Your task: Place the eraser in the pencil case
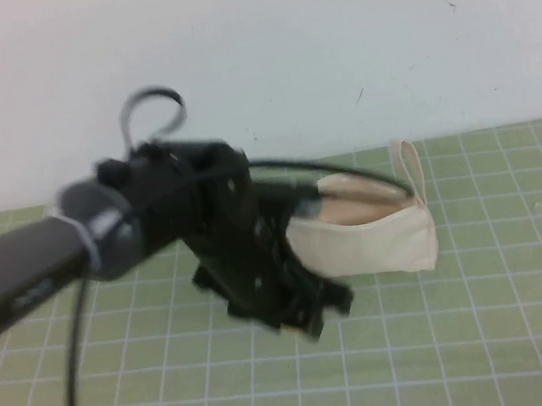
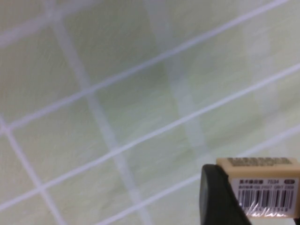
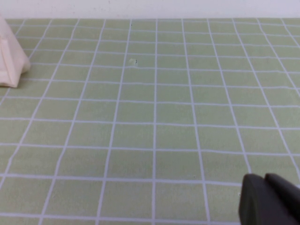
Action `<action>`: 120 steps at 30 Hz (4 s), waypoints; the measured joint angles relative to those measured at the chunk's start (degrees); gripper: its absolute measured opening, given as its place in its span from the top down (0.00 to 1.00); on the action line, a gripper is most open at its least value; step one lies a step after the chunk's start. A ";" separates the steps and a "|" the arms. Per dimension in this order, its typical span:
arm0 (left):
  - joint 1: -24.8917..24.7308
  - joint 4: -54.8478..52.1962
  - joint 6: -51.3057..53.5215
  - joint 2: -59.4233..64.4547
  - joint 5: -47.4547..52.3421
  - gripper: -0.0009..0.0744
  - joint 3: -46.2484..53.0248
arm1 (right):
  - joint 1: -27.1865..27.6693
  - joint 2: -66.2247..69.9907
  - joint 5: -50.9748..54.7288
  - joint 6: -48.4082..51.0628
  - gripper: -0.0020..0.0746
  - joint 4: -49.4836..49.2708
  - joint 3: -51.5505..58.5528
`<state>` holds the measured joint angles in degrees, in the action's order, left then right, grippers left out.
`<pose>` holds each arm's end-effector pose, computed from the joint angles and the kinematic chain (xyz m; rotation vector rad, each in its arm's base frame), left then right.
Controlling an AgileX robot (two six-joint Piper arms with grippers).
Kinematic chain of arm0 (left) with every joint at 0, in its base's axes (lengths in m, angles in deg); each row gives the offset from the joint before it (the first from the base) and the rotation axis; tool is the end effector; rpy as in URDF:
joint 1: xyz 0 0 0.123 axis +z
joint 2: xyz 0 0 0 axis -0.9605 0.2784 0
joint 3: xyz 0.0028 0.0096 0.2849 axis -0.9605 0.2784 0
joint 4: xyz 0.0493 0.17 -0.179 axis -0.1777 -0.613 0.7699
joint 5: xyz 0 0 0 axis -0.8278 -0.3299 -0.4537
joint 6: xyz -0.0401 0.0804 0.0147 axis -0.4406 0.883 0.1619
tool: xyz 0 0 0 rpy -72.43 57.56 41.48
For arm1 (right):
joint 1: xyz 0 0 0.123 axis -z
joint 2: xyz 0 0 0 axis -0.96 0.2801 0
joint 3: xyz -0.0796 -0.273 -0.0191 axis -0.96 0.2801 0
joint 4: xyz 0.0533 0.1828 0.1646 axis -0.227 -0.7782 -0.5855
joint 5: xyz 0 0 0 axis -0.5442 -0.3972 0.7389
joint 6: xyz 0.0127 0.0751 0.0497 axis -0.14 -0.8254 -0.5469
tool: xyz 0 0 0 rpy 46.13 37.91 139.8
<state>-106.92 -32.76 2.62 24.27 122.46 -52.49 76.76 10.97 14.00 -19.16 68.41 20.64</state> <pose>0.3199 -0.2271 0.2185 0.6435 2.8413 -0.3852 0.0529 -0.0043 0.1739 0.0192 1.8480 -0.0827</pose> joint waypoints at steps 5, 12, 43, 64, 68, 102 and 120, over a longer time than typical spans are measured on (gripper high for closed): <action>0.00 1.70 2.24 -6.22 -9.98 0.61 -2.81 | 0.00 0.00 0.00 0.00 0.97 0.00 0.00; 0.00 2.28 5.27 -5.60 -25.78 0.61 -4.16 | 0.00 0.00 0.00 0.00 0.97 0.00 0.00; 0.00 -31.82 -8.10 -29.79 -15.91 0.99 -16.84 | 0.00 0.00 0.00 0.00 0.97 0.00 0.00; 0.00 -30.05 -21.05 -80.43 -29.82 0.99 45.10 | 0.00 0.00 0.00 0.00 0.97 0.00 0.00; 0.00 -25.78 -21.74 -84.84 -30.31 0.99 51.78 | 0.00 0.00 0.00 0.00 0.97 0.00 0.00; 28.52 -11.10 -10.44 -108.96 -42.05 0.99 82.81 | 0.03 0.00 0.00 0.00 0.97 0.00 0.00; 28.91 -10.62 -6.29 -109.01 -33.44 0.99 82.62 | 0.03 0.00 0.00 0.00 0.97 0.00 0.00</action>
<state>-78.01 -43.38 -3.67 -84.74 89.03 30.13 76.79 10.97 14.00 -19.16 68.41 20.64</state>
